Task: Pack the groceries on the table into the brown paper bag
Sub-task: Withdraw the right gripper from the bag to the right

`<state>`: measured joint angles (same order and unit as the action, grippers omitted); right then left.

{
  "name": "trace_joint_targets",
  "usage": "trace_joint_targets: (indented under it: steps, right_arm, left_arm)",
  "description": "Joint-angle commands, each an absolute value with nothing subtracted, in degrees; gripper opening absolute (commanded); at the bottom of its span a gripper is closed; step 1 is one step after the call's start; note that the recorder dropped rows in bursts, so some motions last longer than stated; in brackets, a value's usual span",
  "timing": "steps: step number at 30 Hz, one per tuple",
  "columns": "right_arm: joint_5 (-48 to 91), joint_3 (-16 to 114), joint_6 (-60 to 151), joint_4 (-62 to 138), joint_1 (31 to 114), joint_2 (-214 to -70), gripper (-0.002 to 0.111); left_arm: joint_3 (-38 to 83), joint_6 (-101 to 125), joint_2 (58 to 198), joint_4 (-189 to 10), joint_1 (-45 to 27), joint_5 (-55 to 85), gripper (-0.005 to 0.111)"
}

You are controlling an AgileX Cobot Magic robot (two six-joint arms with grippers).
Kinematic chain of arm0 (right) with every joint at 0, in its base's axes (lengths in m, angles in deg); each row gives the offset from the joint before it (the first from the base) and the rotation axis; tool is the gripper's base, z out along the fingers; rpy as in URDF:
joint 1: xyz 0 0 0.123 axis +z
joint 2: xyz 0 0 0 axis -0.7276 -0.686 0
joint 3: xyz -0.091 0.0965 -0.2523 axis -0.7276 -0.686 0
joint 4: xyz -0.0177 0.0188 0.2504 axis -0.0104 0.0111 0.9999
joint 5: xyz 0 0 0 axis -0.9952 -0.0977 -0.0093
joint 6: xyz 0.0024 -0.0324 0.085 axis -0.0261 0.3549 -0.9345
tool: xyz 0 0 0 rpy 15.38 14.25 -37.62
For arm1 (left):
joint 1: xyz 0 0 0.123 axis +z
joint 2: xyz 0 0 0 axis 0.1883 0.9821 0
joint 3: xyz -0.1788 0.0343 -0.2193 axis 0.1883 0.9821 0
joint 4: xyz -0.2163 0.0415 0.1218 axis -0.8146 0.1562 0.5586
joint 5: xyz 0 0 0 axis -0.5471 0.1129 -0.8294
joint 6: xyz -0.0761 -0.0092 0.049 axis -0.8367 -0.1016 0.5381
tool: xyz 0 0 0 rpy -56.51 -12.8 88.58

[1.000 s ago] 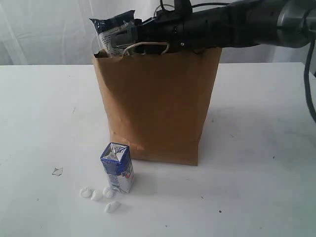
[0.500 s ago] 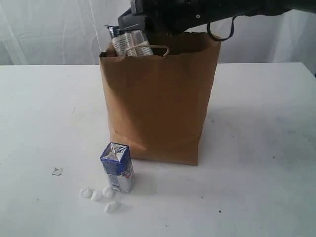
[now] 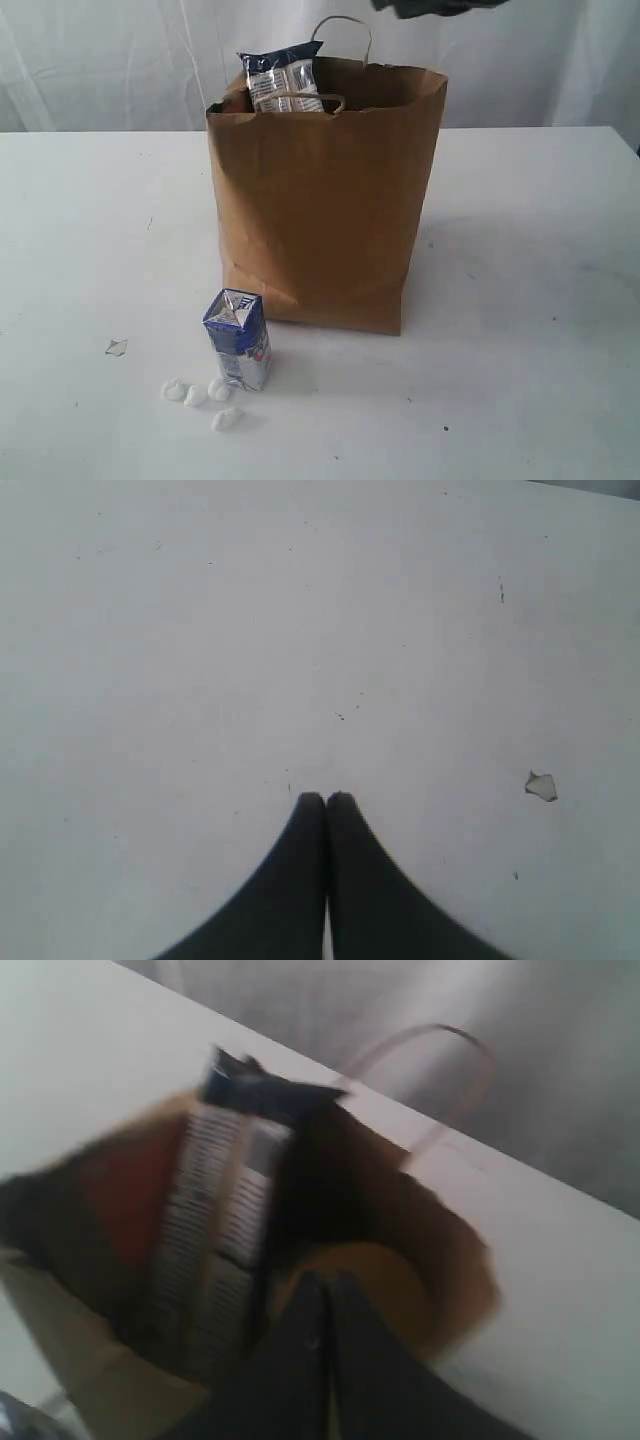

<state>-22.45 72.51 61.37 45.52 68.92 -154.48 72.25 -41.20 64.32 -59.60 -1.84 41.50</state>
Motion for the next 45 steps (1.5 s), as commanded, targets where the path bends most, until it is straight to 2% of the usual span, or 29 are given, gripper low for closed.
trace_joint_targets:
  steps: [1, 2, 5, 7, 9, 12, 16, 22, 25, 30, 36, 39, 42, 45]
  right_arm:
    - [-38.5, 72.8, 46.5, 10.1, 68.9, -149.3, 0.000]
    - [-47.1, 72.7, 45.8, 1.4, 68.6, -149.0, 0.000]
    - [-48.4, 71.6, 45.8, -7.1, 63.2, -149.0, 0.000]
    - [-48.4, 67.6, 39.2, -4.7, 55.6, -149.0, 0.000]
    - [-44.1, 61.5, 30.4, -1.5, 50.6, -149.2, 0.000]
    - [-34.6, 51.0, 29.1, 5.5, 46.2, -150.6, 0.000]
    - [-9.3, 34.0, 21.1, 8.8, 45.5, -148.9, 0.000]
    - [14.0, 19.4, 13.0, 9.1, 45.6, -140.7, 0.000]
    - [17.5, 15.2, 13.1, 9.1, 45.6, -136.9, 0.000]
    - [11.9, 12.0, 19.5, 9.0, 45.6, -134.0, 0.000]
    - [4.7, 11.8, 22.3, 8.2, 45.6, -134.0, 0.000]
    - [7.0, 11.8, 21.6, 8.5, 45.6, -134.0, 0.000]
    - [11.1, 11.8, 18.8, 8.6, 45.6, -134.0, 0.000]
    - [16.2, 11.8, 15.1, 8.9, 45.6, -134.0, 0.000]
  left_arm:
    - [72.6, -41.1, 64.5, -58.3, -1.9, 41.3, 0.000]
    - [72.6, -39.0, 64.5, -55.0, -1.9, 41.3, 0.000]
    - [72.6, -36.6, 64.5, -52.9, -1.9, 41.5, 0.000]
    - [72.6, -36.6, 64.5, -51.8, -1.9, 35.1, 0.000]
    - [72.6, -36.7, 64.5, -51.8, -1.9, 24.8, 0.000]
    - [72.6, -36.7, 64.5, -51.8, -1.9, 13.2, 0.000]
    - [72.6, -36.7, 64.5, -51.8, -1.9, 1.4, 0.000]
    - [72.6, -41.5, 64.5, -51.8, -1.9, -7.6, 0.000]
    - [72.6, -43.1, 64.5, -51.8, -1.9, -12.0, 0.000]
    - [72.6, -42.8, 64.5, -51.8, -1.9, -16.7, 0.000]
    - [72.5, -50.7, 64.5, -51.8, -1.9, -17.5, 0.000]
    - [71.9, -39.7, 65.0, -54.3, -1.9, -12.9, 0.000]
    - [69.1, -15.9, 69.3, -55.1, -1.9, -1.5, 0.000]
    - [63.8, -4.3, 80.1, -62.6, -1.9, 21.3, 0.000]
